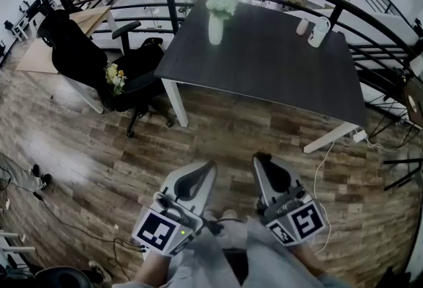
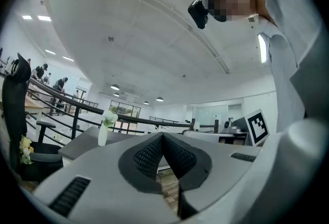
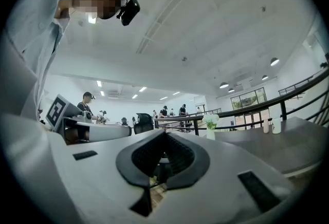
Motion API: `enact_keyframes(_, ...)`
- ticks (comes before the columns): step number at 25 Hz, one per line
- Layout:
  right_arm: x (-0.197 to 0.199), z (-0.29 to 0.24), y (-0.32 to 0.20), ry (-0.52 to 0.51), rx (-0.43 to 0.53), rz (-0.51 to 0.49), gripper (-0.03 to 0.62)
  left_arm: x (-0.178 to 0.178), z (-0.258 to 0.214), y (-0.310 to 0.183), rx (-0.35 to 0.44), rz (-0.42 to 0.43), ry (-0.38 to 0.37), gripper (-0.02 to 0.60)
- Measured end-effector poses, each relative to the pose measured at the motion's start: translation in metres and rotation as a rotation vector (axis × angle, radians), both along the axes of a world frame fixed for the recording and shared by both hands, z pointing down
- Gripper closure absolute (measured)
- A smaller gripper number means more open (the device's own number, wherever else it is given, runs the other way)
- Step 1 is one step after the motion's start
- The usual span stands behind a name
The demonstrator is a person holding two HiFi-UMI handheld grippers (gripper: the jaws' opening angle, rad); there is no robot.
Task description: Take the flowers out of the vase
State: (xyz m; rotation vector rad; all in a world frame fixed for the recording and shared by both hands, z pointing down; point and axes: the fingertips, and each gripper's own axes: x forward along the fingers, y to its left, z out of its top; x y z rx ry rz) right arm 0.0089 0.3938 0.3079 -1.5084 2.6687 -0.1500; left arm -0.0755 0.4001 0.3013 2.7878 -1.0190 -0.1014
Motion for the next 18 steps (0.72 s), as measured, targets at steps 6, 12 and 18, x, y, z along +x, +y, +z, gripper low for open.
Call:
enact_keyframes(6, -0.003, 0.0, 0.0, 0.001, 0.0, 0.005, 0.592, -0.003, -0.001, -0.001, 0.006, 0.003, 0.006, 0.583)
enact_keyframes(12, -0.01, -0.002, -0.001, 0.006, 0.005, 0.006, 0.592, -0.016, -0.003, -0.006, 0.026, -0.017, 0.014, 0.583)
enact_keyframes(18, -0.018, -0.004, 0.0, -0.005, 0.016, 0.018, 0.592, -0.026, -0.006, -0.005, 0.048, -0.013, 0.019, 0.583)
